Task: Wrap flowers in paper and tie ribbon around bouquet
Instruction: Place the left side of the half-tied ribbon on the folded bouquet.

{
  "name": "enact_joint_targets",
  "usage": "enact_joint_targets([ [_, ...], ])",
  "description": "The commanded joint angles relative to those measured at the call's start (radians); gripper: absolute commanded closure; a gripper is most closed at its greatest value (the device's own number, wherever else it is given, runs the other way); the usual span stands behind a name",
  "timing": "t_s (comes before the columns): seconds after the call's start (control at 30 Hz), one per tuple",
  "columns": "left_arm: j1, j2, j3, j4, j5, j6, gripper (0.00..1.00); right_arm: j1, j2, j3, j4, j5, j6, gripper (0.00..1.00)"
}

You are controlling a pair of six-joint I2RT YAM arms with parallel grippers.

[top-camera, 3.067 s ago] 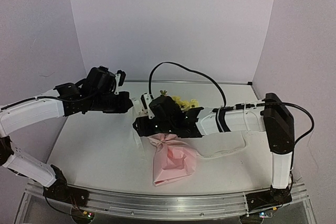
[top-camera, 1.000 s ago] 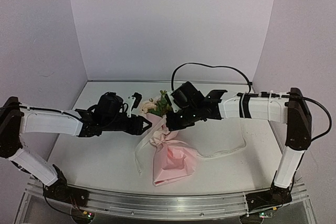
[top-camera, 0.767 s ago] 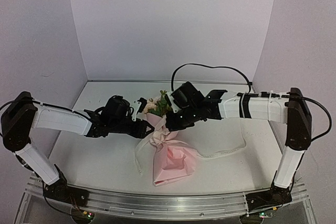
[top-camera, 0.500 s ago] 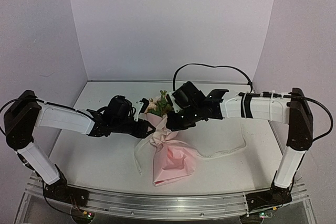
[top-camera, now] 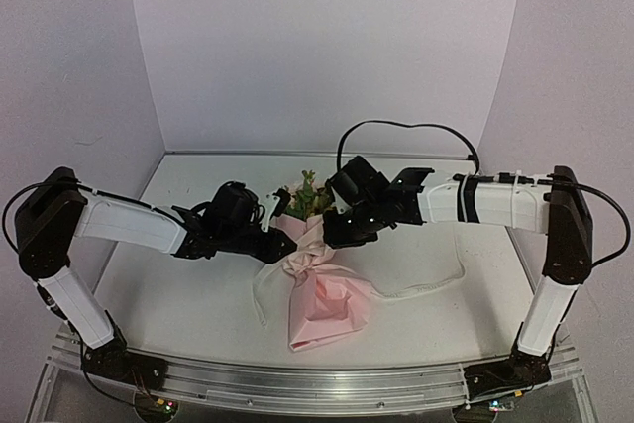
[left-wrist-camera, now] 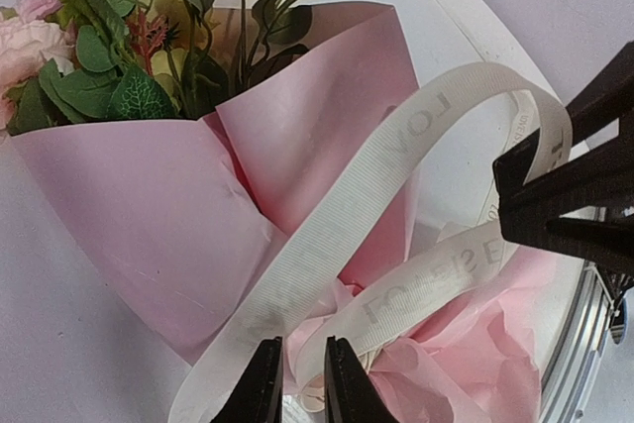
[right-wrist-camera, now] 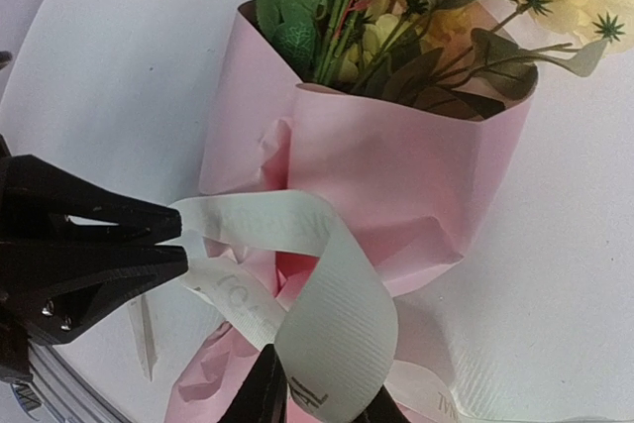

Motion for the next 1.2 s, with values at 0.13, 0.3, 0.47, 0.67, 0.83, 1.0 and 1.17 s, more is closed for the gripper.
enact_joint_targets([
  [0.13, -0.026, -0.001, 0.052, -0.034, -0.01, 0.002, 0.92, -0.006, -0.068, -0.04, -0.035, 0.029, 0.033, 0.81],
  [0.3, -0.033, -0.049, 0.047, -0.056, -0.019, -0.01, 0.94, 0.008, -0.075, -0.077, -0.031, 0.03, 0.036, 0.75],
  [0.47, -0.033, -0.039, 0.079, -0.071, -0.022, -0.018, 0.9, 0.005, -0.089, -0.088, -0.032, 0.094, 0.07, 0.64],
  [0.67, -0.031, -0.028, 0.127, -0.084, -0.023, -0.024, 0.81, 0.004, -0.079, -0.074, -0.037, 0.098, 0.095, 0.75],
  [0.83, -0.032, -0.012, 0.169, -0.109, 0.015, 0.0, 0.76, 0.004, -0.08, -0.066, -0.038, 0.107, 0.097, 0.79],
  [1.0, -0.044, 0.013, 0.219, -0.136, 0.077, 0.008, 0.69, 0.004, -0.139, -0.102, -0.052, 0.149, 0.132, 0.6],
  [1.17, -0.101, 0.112, 0.356, -0.249, 0.049, -0.016, 0.66, -0.022, -0.281, -0.246, -0.059, 0.221, 0.261, 0.52],
])
